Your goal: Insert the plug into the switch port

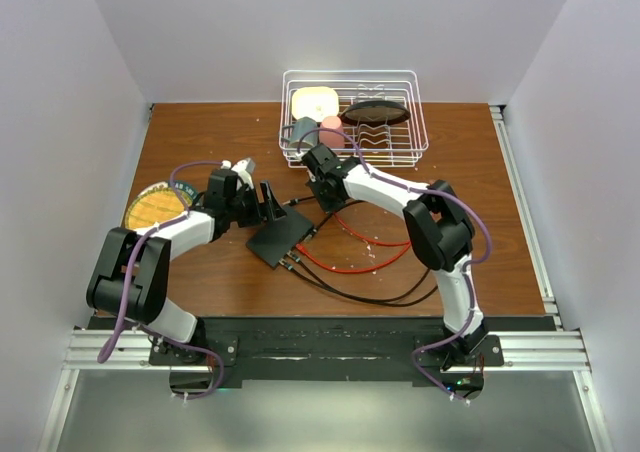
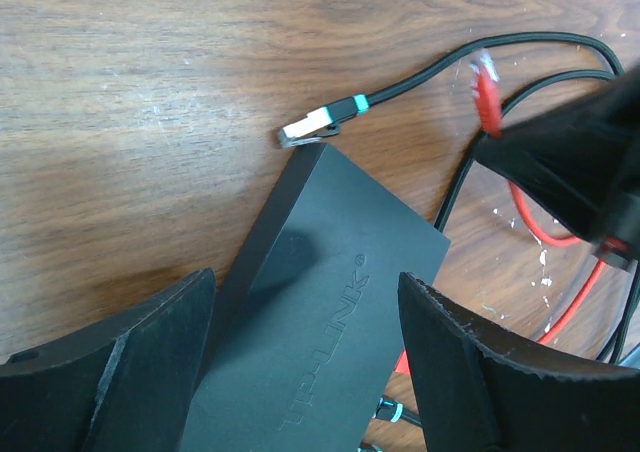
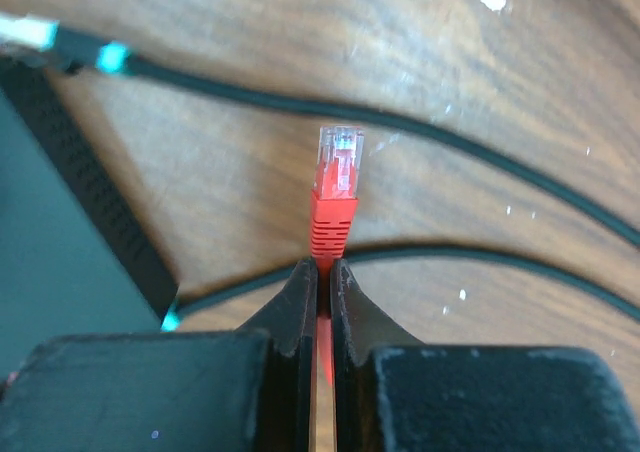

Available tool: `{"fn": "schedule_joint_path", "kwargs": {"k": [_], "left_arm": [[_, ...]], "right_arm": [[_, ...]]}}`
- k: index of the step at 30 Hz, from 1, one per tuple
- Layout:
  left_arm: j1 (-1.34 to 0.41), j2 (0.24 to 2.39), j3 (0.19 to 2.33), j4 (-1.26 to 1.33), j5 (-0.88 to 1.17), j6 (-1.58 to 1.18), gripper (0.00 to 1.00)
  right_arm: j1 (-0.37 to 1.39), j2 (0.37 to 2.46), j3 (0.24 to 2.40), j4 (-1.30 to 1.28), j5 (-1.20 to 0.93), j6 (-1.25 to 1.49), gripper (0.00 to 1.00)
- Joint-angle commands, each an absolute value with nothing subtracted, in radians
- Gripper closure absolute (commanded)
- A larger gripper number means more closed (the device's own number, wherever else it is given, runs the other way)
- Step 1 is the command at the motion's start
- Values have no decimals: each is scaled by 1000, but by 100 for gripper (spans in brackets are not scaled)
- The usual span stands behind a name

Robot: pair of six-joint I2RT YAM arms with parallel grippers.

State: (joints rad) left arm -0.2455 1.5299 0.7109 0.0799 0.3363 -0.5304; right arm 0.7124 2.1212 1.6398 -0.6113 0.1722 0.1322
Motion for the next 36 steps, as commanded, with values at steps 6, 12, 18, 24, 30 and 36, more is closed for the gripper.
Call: {"fn": "schedule_joint_path", "kwargs": {"k": [6,12,18,24,30,36], "left_arm": [[-247,1479,704,71,357,-505,22],[-247,1491,703,72,357,-503,22],[-247,1505,707,74,357,-502,22],[-247,1508,704,75,364,-502,22],[-247,1488,701,74,365,-502,22],[-247,1479,689,84,379,-500,22]], "right_arm": [[670,2235,1700,-638,252,141,100],[637,2207,1611,-719,351,189,100],[516,2135,1493,-750,403,278,100],[370,2074,1433,-753,449,325,100],[334,2056,1465,-749,503,333,100],[376,1890,1447,-681,476,292,100]]}}
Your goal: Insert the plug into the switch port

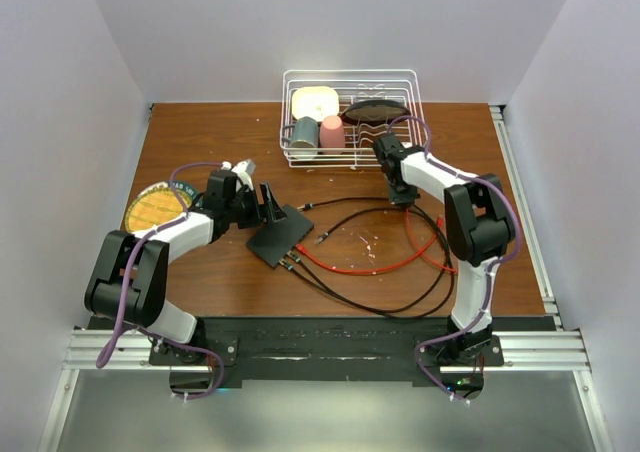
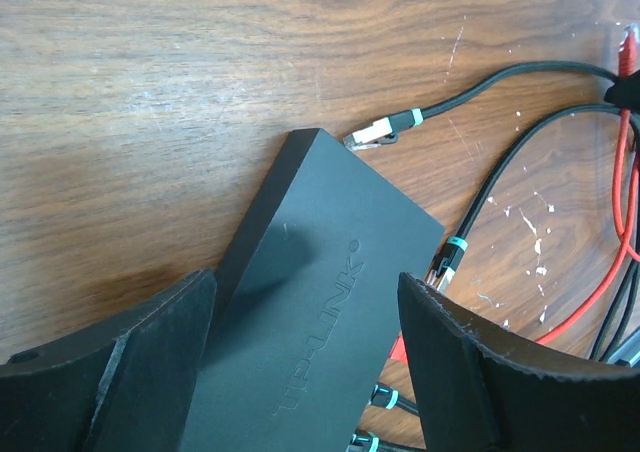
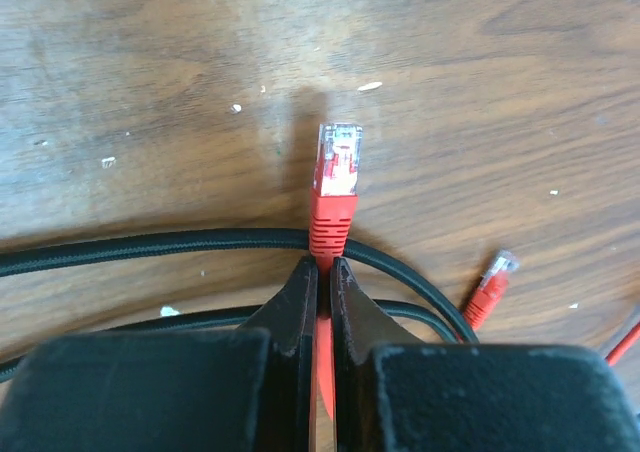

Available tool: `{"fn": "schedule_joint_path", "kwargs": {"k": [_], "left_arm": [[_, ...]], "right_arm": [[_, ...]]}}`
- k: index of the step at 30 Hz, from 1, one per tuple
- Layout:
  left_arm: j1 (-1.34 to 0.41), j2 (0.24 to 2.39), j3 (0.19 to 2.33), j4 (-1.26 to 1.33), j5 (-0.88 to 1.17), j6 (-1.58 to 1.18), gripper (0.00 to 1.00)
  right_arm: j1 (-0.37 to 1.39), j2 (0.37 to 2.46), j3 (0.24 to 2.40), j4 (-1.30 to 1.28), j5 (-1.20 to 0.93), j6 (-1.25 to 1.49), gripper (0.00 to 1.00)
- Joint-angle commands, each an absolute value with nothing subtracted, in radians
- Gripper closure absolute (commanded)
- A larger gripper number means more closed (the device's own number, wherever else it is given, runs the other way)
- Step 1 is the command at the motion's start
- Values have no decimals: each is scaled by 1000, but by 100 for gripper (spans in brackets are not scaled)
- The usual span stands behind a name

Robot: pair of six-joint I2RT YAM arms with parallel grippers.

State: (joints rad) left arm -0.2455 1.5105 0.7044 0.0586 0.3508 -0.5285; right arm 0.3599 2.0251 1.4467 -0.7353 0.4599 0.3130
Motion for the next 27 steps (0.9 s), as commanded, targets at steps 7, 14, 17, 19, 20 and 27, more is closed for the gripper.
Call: {"fn": "schedule_joint_path", "kwargs": {"k": [7,14,17,19,20,27], "left_arm": [[-259,1434,666,149,430,-514,24],[-301,1344,673,146,382,-497,30],[-319,1344,683,147,387,-489,43],[-339,1353,689,150,394,-482,69],[-347,1359,692,152,394,-480,77],[-410,1439,680,172,359,-483,100]], "right_arm": [[512,1779,1488,-748,531,271,100],[612,1779,1434,-741,430,275,100],[636,1796,1394,-691,326,250,100],[649,1834,1387,-673,290,244,100],[667,1848,1388,-666,276,239,100],[713,1979,1384,-629,316,259,100]]}}
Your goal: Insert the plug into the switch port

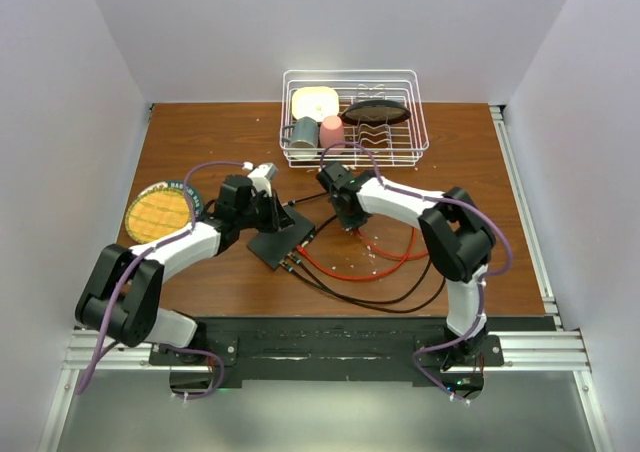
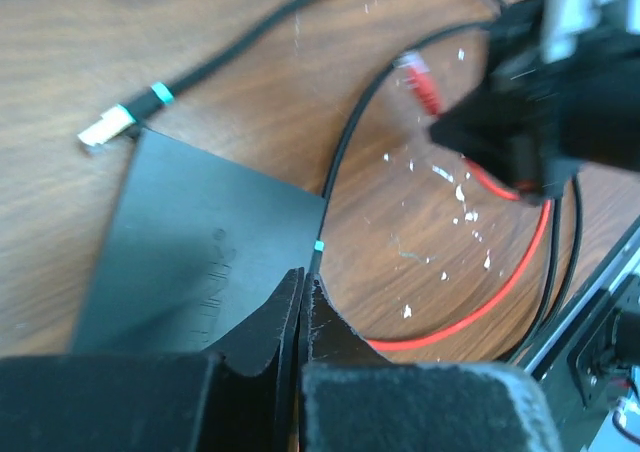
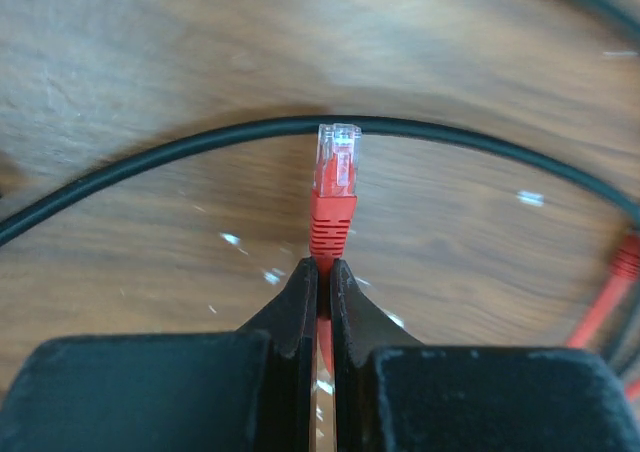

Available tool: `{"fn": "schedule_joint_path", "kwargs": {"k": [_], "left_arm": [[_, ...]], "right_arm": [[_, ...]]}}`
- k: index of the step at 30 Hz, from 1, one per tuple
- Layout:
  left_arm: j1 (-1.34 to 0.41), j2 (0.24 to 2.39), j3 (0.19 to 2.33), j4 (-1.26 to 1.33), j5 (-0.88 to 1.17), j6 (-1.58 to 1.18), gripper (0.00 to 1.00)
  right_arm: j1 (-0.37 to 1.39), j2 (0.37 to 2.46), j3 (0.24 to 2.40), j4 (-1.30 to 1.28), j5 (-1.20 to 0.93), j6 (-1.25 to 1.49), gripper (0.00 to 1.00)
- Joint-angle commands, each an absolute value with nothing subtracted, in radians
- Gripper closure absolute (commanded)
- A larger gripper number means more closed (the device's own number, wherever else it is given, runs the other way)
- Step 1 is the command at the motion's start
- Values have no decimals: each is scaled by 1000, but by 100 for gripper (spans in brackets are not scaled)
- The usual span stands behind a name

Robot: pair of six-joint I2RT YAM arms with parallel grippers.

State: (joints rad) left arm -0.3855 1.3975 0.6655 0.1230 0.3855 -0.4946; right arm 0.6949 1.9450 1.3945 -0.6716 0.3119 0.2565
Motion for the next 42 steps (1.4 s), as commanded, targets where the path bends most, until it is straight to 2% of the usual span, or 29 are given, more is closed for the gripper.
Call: {"fn": "schedule_joint_path", "kwargs": {"k": [1,8,18,24,30,34,37,38,40,41,42], "left_arm": [[-411,1448,675,173,354,-489,100],[-411,1505,652,137,273,-499,100],[-391,1572,649,83,210,-522,100],[-385,1556,629,68,203,-508,100],[-383,1514,612,106,264,-488,100],[-383,1468,618,130,285,-489,100],[-383,1416,630,140,287,-491,90],[-383,1402,634,140,282,-489,81],[-382,1365,646,140,270,-486,73],[-379,1355,650,140,265,-486,61],[-376,1345,656,137,256,-486,56]], "right_arm": [[713,1991,1378,-623,357,273,100],[677,2065,1382,-649,528,340,100],[416,1994,1246,-586,448,394,100],[315,1954,1256,-584,477,426,100],[342,1875,1284,-581,473,359,100],[458,1822,1302,-615,452,305,100],[564,1818,1321,-638,436,273,100],[587,1818,1321,-638,411,262,100],[642,1822,1325,-634,391,261,100],[656,1824,1319,-624,362,252,100],[667,1818,1315,-605,312,239,100]]}}
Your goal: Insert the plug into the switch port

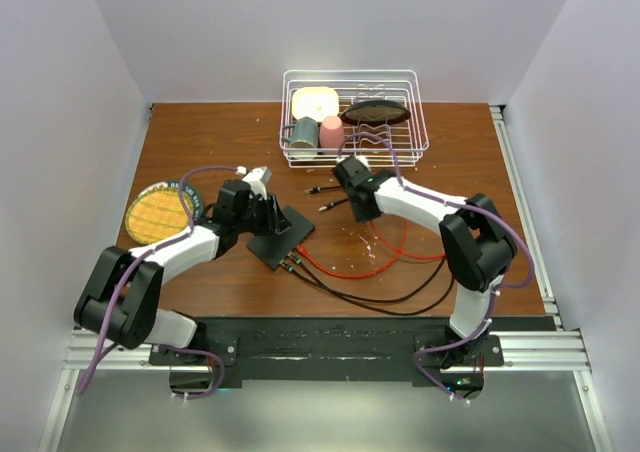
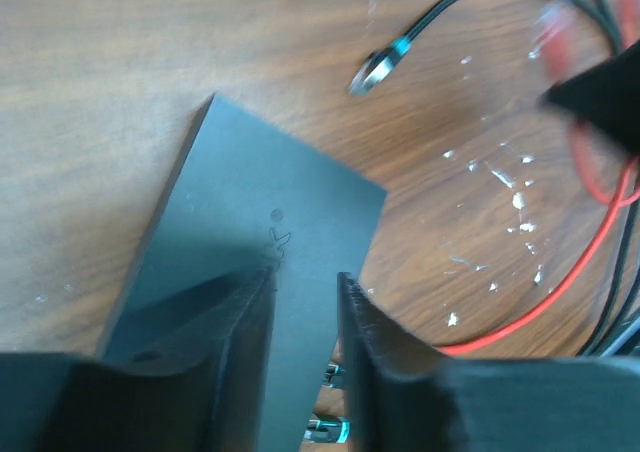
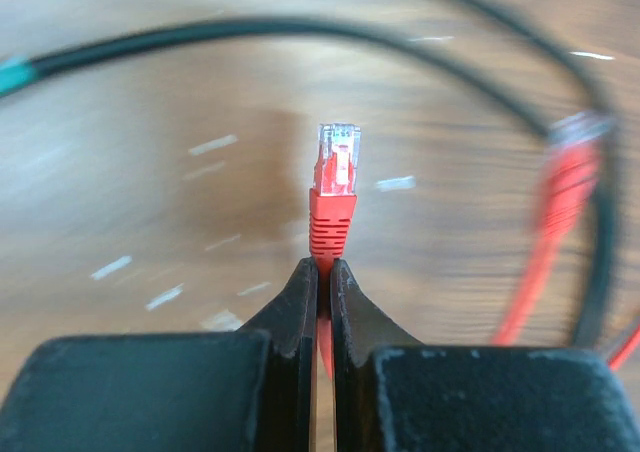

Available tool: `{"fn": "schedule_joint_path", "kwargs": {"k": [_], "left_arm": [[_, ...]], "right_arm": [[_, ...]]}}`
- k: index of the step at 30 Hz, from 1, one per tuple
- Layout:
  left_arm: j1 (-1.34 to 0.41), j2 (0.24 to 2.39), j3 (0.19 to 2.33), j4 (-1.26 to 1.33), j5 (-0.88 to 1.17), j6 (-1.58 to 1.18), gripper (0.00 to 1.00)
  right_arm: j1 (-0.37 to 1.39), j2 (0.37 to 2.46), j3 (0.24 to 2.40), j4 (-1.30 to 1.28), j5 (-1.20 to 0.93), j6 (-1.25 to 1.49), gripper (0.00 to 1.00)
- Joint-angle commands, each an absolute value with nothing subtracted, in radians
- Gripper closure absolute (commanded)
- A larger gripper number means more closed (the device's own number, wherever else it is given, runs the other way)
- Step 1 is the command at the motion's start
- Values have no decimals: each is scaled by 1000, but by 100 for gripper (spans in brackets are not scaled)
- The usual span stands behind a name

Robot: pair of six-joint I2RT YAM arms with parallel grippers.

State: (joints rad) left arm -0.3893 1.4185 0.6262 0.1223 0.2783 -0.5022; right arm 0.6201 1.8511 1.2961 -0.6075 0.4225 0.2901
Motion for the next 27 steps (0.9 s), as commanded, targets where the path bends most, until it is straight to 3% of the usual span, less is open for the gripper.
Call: {"fn": "schedule_joint_path", "kwargs": {"k": [1,4,8,27], "left_arm": [[-374,1335,664,135,252,-488,50],[-350,1333,689,115,245,-483,37],[-287,1353,712,95,252,-480,31],[-241,1606,755,183,396,-503,41]], "right_arm": [[687,1815,1299,-589,273,230,100],[722,1793,1269,-532,174,201,100],[767,1792,1259,-488,77,160,100],[910,1891,1279,-494,40,100,100]]}}
